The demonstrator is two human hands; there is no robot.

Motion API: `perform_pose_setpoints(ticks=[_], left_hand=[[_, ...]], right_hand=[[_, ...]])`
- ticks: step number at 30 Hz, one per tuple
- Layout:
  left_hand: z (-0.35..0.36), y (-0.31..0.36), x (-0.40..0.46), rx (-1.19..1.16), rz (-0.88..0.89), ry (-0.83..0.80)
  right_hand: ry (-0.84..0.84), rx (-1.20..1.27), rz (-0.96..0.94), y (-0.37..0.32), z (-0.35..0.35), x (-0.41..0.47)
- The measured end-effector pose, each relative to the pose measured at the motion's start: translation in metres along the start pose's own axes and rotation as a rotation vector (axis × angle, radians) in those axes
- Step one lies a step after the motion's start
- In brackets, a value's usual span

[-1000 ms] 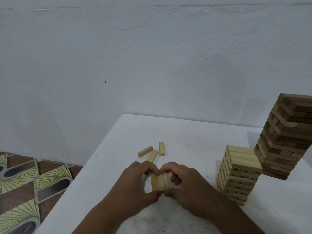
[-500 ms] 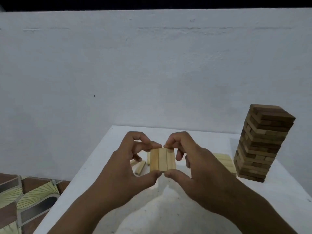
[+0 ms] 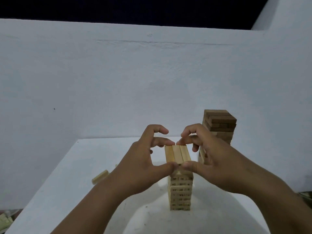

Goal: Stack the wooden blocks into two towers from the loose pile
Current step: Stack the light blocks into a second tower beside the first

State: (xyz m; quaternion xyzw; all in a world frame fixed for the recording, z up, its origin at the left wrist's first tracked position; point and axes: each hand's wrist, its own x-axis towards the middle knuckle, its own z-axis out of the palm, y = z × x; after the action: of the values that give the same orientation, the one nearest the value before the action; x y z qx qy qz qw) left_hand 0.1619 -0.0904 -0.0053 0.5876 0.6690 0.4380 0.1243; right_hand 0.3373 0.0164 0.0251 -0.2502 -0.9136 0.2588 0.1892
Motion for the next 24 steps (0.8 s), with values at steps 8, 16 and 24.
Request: perform_pose_setpoints(ticks=[8,16,24], left_hand=[[0.021,-0.012,0.005,0.013,-0.055,-0.05],[0.025,-0.018,0.006,0.038,-0.082,-0.056],[0.027,-0.02,0.005,0.06,-0.087,-0.064]], right_hand=[[-0.04,0.013,0.06,0.023,0.009,-0.002],[-0.063,-0.002,0.063,0.027,0.013,0.001],[-0.068,-0.014,0.069,0.029,0.016,0.002]])
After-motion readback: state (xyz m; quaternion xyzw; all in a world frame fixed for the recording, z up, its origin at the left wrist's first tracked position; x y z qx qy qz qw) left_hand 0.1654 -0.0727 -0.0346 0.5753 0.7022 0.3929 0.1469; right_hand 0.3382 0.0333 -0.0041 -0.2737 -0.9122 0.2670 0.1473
